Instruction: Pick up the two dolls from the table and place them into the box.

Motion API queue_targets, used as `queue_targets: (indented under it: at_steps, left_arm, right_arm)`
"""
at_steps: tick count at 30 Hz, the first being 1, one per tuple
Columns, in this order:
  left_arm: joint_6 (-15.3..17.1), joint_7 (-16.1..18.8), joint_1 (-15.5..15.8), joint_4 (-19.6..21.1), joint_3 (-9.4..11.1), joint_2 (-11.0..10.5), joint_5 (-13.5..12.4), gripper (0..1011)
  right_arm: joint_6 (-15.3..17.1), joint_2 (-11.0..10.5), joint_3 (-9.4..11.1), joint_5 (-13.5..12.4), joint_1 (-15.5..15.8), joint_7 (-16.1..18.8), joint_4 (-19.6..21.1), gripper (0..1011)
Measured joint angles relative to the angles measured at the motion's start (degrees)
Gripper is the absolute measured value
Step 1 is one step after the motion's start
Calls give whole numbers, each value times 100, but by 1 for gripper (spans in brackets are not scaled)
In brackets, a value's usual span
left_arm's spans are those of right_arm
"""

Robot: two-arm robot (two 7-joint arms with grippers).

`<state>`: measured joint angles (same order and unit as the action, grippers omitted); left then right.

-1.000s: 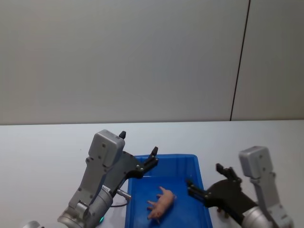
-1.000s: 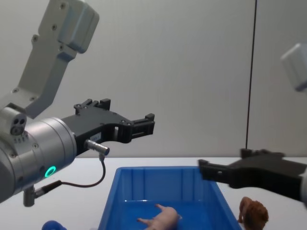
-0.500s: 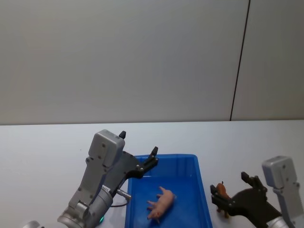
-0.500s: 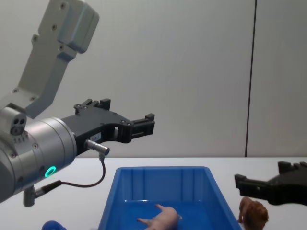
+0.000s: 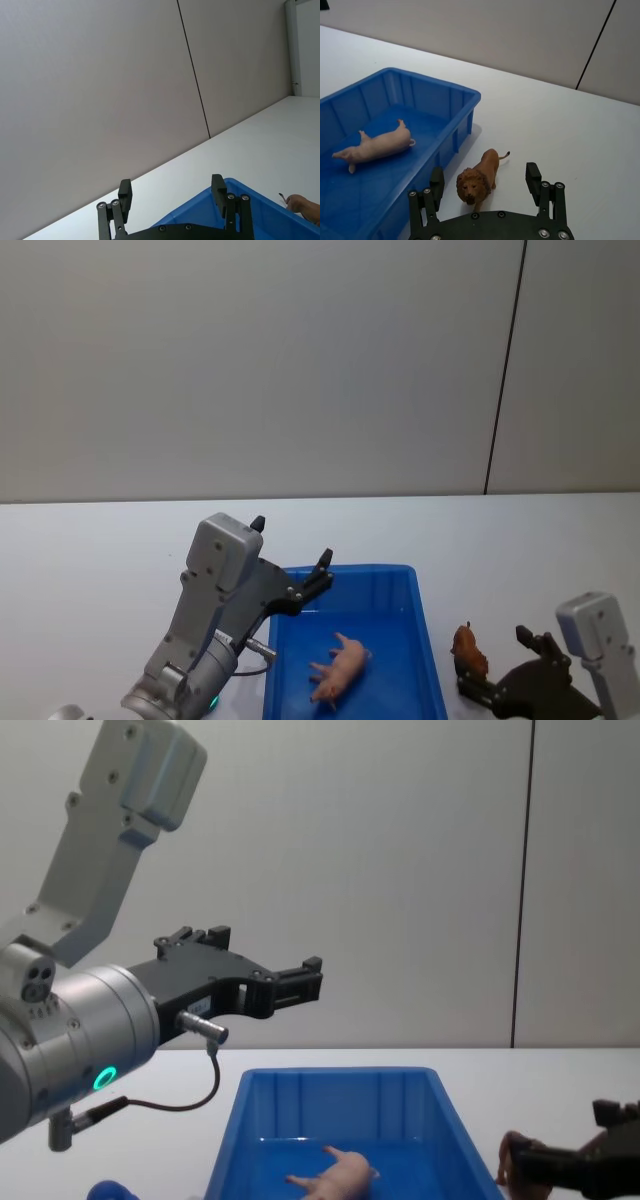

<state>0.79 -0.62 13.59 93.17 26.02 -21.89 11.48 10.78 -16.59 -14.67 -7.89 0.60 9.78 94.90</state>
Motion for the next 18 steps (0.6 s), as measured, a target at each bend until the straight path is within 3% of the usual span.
queue_targets:
  at_steps: [10,15,18]
  left_arm:
    - [0,0,0,0,0,0,0,1001]
    - [0,0,0,0,0,0,0,1001]
    - [0,0,0,0,0,0,0,1001]
  right_arm:
    - [-188,22,-27,132,-122,311,-386,997]
    - [-301,58,-47,197,-196,401,-568,901]
    - [-383,85,-59,235,-246,425,-684,794]
